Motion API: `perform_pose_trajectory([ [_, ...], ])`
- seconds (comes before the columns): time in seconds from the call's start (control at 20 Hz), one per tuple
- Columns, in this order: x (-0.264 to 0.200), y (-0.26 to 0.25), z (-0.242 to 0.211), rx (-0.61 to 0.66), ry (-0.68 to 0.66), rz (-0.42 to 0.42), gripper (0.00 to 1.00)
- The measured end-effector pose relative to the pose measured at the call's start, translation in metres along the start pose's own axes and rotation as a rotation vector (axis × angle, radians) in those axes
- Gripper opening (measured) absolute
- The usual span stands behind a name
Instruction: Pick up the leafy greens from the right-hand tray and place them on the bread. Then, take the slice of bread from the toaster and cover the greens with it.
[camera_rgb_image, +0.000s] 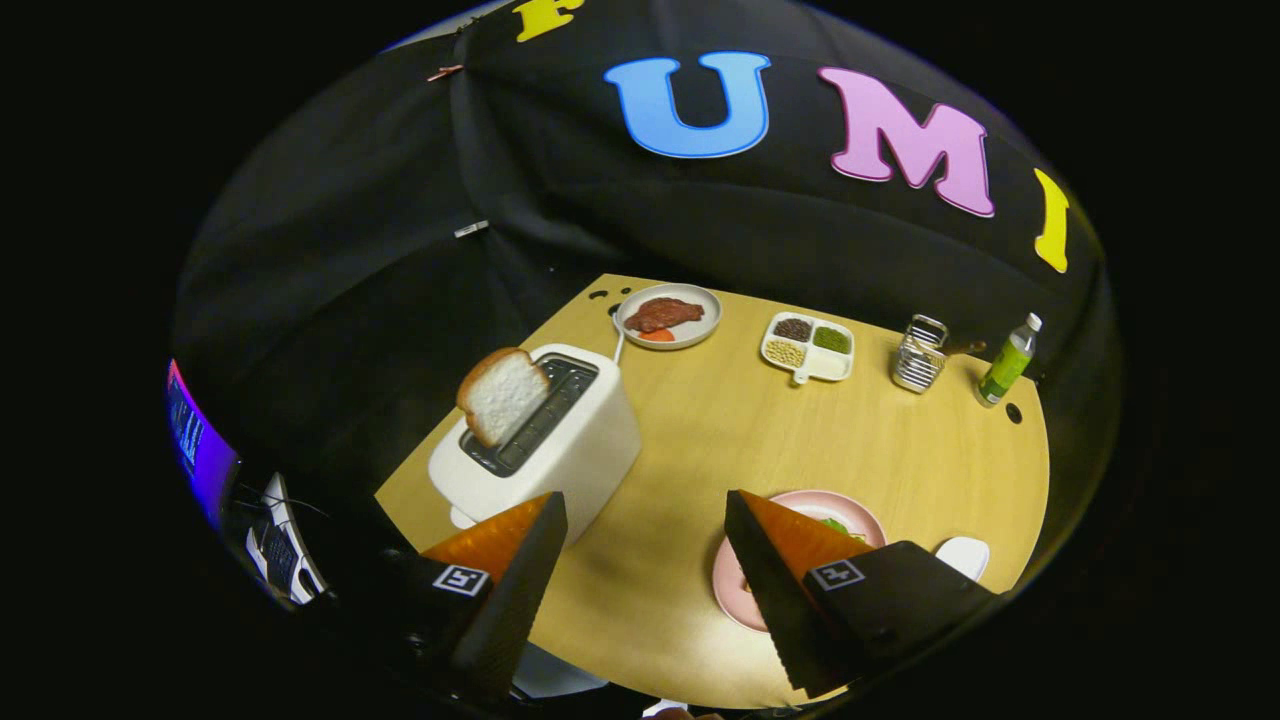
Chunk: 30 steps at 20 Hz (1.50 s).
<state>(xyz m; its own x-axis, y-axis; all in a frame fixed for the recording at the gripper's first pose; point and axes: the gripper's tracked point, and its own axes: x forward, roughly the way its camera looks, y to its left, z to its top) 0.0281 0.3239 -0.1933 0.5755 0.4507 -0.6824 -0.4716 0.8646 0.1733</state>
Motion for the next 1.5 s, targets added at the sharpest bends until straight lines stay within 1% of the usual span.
perform_pose_trajectory([
  [0.15,0.016,0.041,0.014,-0.055,-0.015,0.052,0.99],
  [0.25,0.027,0.063,0.02,-0.068,-0.026,0.072,1.0],
  [0.45,0.056,0.1,0.024,-0.057,-0.019,0.092,0.99],
  [0.55,0.073,0.11,0.029,-0.059,-0.021,0.089,0.99],
  [0.75,0.109,0.124,0.039,-0.056,-0.027,0.045,1.0],
  [0.85,0.125,0.122,0.04,-0.062,-0.022,0.001,1.0],
  [1.0,0.141,0.117,0.04,-0.048,-0.016,-0.05,1.0],
  [1.1,0.147,0.12,0.041,-0.023,-0.024,-0.064,0.99],
  [1.3,0.154,0.121,0.035,-0.045,-0.003,-0.104,0.65],
  [1.35,0.155,0.12,0.033,-0.049,0.001,-0.12,0.61],
  [1.5,0.153,0.113,0.033,0.0,0.004,-0.176,0.37],
])
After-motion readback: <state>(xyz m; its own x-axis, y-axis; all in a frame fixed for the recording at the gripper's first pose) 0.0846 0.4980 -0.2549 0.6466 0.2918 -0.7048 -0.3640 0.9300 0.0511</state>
